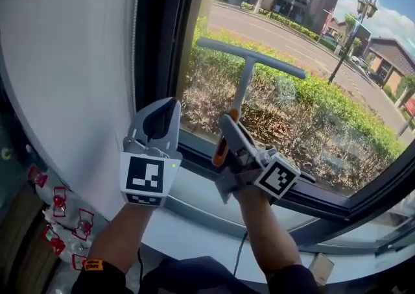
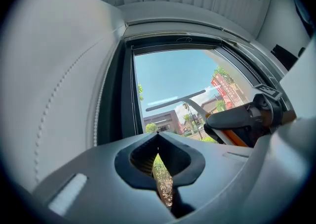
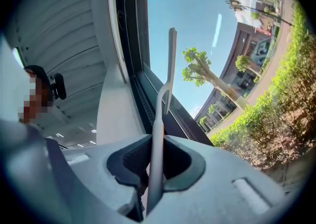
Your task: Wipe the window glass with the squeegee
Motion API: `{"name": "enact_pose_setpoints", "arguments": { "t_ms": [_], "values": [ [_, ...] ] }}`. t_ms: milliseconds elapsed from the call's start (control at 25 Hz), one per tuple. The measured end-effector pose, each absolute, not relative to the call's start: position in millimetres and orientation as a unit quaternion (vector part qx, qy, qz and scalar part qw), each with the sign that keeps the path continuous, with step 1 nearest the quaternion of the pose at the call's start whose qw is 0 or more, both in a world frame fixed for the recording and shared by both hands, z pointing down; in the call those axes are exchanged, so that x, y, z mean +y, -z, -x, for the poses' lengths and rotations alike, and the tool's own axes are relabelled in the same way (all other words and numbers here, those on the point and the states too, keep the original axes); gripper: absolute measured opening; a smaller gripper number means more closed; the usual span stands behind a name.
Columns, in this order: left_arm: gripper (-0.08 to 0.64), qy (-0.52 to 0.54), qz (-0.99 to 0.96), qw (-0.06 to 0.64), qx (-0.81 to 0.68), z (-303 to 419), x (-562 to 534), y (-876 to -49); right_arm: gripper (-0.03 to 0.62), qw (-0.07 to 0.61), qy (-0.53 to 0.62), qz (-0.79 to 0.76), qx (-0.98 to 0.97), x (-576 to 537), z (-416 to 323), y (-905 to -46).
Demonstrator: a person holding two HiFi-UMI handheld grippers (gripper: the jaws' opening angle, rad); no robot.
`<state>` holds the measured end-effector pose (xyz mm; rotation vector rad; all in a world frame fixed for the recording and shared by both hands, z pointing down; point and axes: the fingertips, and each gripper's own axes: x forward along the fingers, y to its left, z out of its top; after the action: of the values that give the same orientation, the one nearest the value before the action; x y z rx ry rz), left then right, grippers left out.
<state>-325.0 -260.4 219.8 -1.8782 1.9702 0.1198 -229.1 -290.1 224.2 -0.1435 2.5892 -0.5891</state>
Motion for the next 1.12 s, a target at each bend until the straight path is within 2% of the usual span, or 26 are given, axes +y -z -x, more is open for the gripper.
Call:
{"name": "enact_pose_setpoints", "arguments": {
  "t_ms": [200,800,1120],
  "values": [
    [0.015,-0.03,0.684,0.196,0.702,333,-263,-242,0.046,0.234,0.233,0.073,0.941,-292,242,-250],
    [0.015,0.005,0.723,0.095,0.684,316,-273,-357,0.046,0.199,0.337,0.118,0.912,-267,237,-373],
    [0.015,0.024,0.727,0.077,0.682,315,-272,-388,0.046,0.174,0.396,0.133,0.892,-260,240,-439]
  ]
}}
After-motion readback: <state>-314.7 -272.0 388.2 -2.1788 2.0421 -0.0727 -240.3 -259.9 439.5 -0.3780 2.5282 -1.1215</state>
